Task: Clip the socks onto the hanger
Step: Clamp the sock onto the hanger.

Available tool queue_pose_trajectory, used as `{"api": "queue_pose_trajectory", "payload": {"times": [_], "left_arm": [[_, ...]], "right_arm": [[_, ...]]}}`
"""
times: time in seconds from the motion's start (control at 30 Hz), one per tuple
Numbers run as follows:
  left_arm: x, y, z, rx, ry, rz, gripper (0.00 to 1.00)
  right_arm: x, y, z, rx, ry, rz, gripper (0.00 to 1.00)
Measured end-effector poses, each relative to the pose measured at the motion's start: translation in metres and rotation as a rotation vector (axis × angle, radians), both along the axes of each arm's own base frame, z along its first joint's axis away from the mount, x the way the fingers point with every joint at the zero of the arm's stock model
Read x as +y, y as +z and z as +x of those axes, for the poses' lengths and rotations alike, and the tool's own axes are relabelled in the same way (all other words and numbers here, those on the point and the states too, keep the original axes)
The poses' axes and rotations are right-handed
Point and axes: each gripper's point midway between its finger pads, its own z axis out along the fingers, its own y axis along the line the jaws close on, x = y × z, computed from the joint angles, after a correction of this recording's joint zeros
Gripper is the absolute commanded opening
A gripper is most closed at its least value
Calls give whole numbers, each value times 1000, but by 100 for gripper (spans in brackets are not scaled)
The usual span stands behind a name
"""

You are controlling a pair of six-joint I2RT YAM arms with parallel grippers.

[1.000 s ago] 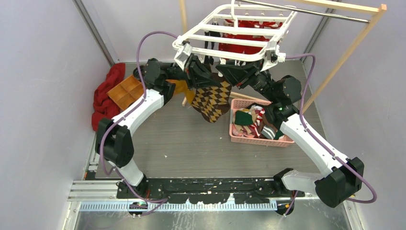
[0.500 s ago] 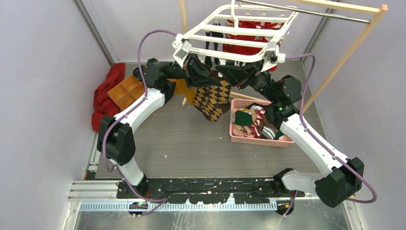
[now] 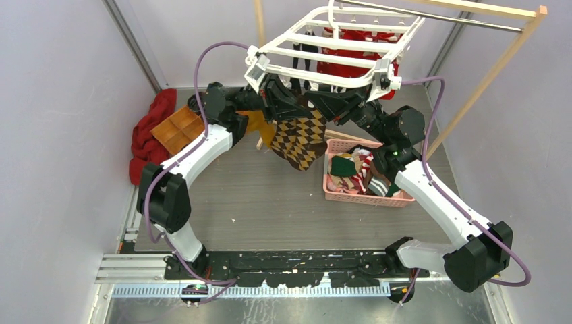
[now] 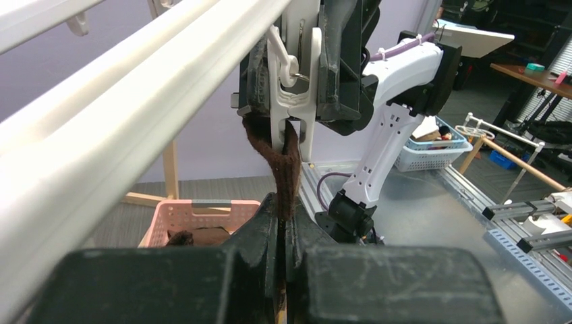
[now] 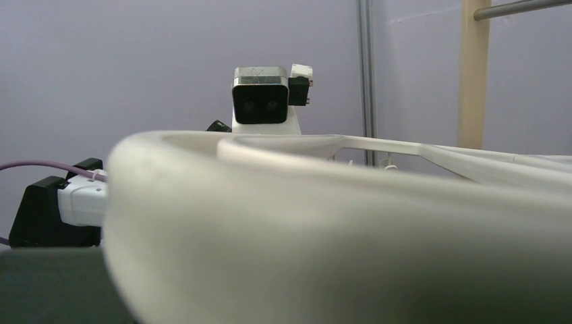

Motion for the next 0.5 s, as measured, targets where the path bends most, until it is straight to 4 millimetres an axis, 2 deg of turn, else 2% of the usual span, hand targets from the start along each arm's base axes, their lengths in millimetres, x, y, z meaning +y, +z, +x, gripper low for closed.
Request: {"api": "queue_pose_trajectory", "payload": {"times": [0.07, 0.2, 0.37, 0.5], "left_arm": [[0, 1, 1, 9, 4, -4, 0], [-1, 2, 2, 29, 8, -6, 0], [0, 3, 4, 39, 15, -10, 0], [1, 5, 9, 50, 36, -23, 0]], "right_arm": [[0, 0, 1, -3, -4, -1, 13], [-1, 0, 2, -8, -10, -5, 27], [-1, -1, 2, -11, -12, -8, 38], [3, -7, -2, 2, 17, -36, 50]]}}
